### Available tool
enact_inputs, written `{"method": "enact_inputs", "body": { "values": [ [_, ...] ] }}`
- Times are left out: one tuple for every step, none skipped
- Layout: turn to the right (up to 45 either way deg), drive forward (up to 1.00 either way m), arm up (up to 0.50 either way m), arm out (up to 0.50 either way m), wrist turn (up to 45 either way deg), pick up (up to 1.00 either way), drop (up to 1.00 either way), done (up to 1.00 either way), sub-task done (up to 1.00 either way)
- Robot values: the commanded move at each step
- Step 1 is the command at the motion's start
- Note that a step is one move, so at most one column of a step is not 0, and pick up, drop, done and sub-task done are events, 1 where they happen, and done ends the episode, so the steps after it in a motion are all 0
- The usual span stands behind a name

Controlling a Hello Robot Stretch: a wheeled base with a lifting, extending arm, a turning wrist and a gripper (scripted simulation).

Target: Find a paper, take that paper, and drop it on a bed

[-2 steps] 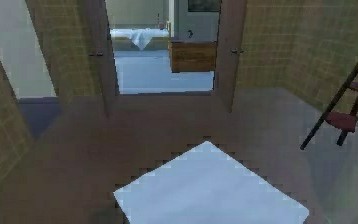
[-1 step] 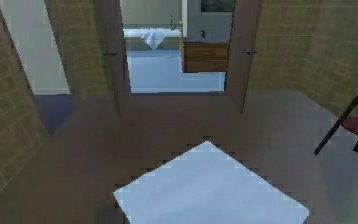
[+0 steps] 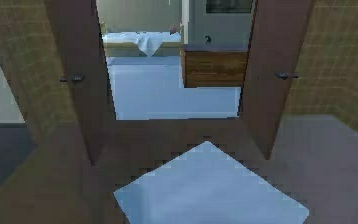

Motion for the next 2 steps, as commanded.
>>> {"method": "enact_inputs", "body": {
  "values": [
    [0.0, 1.00, 0.00, 0.00, 0.0, 0.00, 0.00, 0.00, 0.00],
    [-3.0, 0.00, 0.00, 0.00, 0.0, 0.00, 0.00, 0.00, 0.00]
  ]
}}
